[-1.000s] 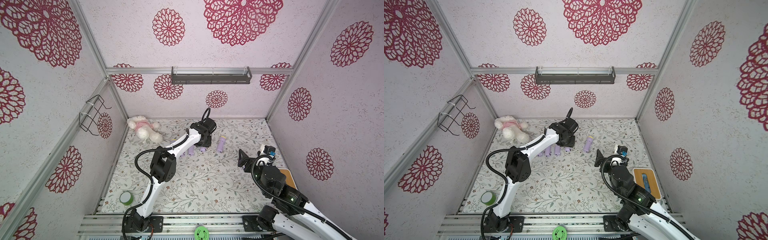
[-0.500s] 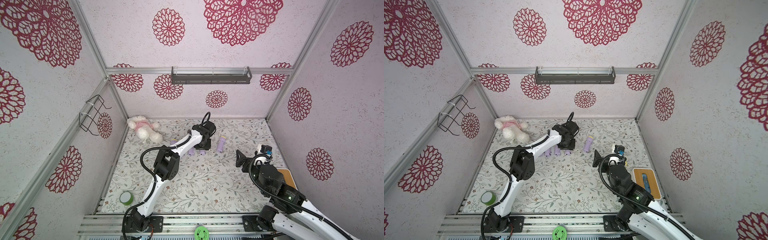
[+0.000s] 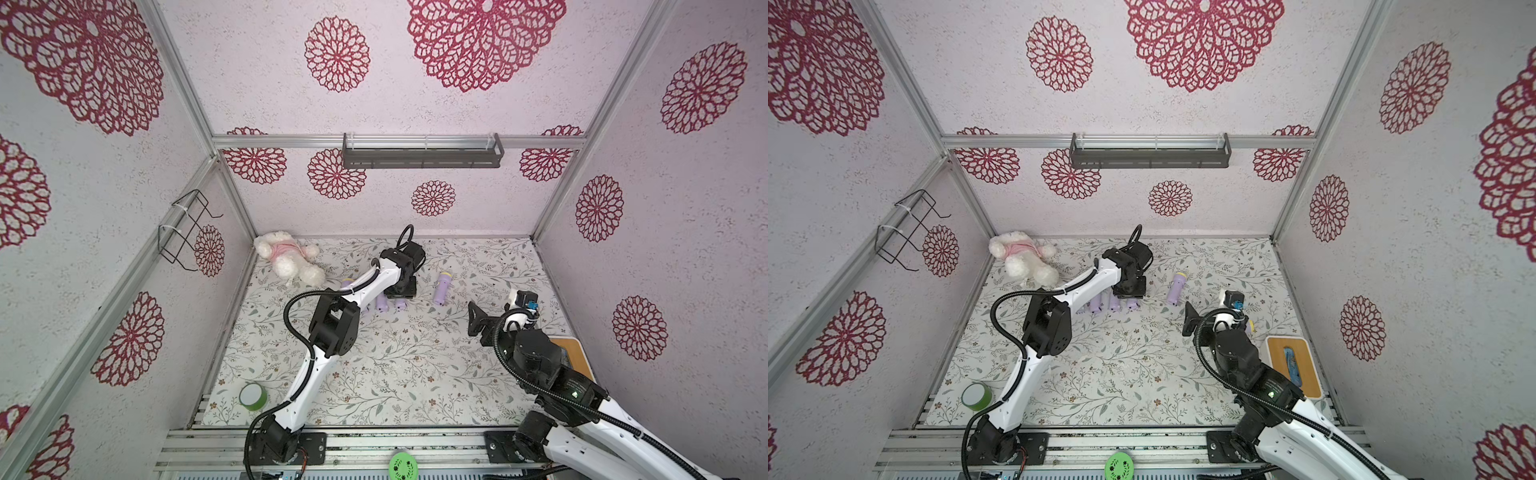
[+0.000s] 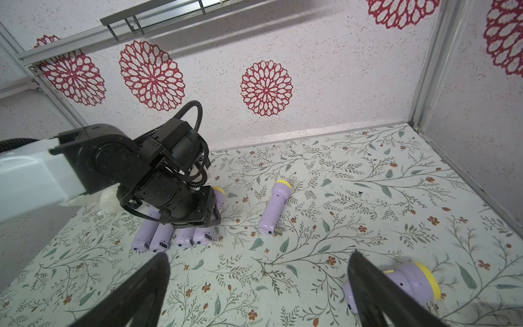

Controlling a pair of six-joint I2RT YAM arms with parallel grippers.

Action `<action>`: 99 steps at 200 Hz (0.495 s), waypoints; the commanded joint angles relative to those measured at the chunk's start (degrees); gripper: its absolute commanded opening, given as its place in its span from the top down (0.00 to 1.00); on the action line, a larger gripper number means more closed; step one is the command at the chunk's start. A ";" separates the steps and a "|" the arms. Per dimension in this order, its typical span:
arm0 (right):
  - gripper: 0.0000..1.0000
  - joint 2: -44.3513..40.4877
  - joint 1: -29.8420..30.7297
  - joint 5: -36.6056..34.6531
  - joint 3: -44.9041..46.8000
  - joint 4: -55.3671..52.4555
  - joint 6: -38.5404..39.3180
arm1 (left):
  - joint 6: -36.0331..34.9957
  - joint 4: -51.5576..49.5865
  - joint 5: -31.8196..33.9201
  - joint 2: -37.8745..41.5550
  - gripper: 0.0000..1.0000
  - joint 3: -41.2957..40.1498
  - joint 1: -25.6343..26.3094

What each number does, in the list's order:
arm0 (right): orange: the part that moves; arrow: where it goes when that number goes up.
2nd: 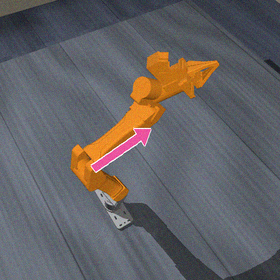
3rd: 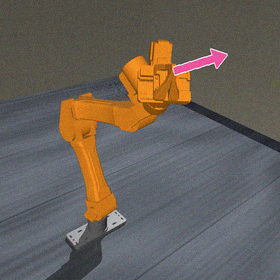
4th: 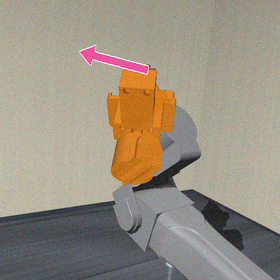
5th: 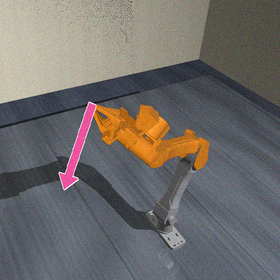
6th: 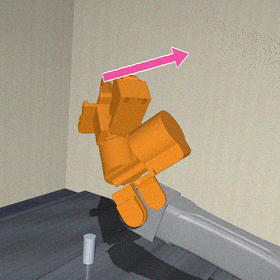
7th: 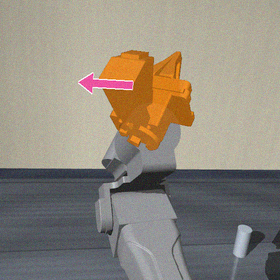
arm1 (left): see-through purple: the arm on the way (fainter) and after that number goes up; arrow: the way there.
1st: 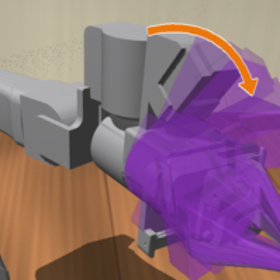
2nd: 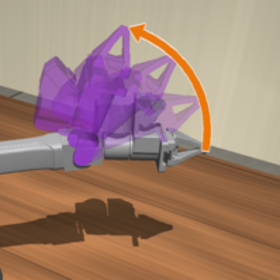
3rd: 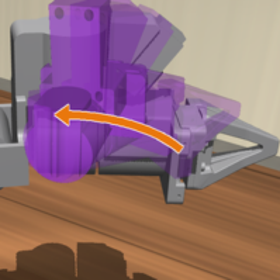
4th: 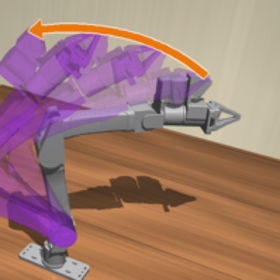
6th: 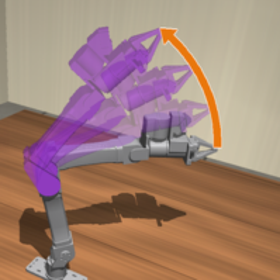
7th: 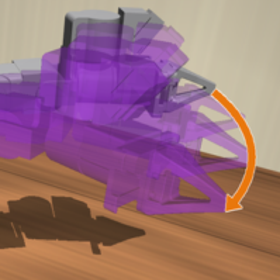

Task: Close the plug at the bottom of the flashlight
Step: Place the flashlight at the center of the board.

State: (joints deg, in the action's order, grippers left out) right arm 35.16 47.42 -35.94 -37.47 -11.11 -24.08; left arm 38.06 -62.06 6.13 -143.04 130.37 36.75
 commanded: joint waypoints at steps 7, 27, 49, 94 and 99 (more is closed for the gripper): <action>0.01 -0.35 -0.27 -0.25 0.11 1.71 -0.97 | 0.62 -0.52 1.20 -1.86 1.00 1.91 -0.10; 0.01 -0.32 -0.22 -0.17 0.23 1.80 -1.02 | 0.48 -0.60 1.85 -2.39 1.00 2.11 -0.21; 0.01 -0.31 -0.22 -0.12 0.42 1.97 -0.97 | 0.35 -0.77 2.49 -2.95 1.00 2.54 -0.19; 0.01 -0.18 -0.22 0.03 0.66 2.15 -1.11 | 0.22 -1.19 2.04 -4.64 1.00 3.74 -0.19; 0.01 -0.17 -0.22 0.02 0.69 2.15 -1.13 | 0.19 -1.26 1.99 -4.78 1.00 3.90 -0.19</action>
State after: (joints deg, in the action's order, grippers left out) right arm 35.16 47.42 -35.75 -37.06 -10.98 -24.12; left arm 37.98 -62.39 7.07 -146.21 132.27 36.75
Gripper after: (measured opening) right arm 0.990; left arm 0.402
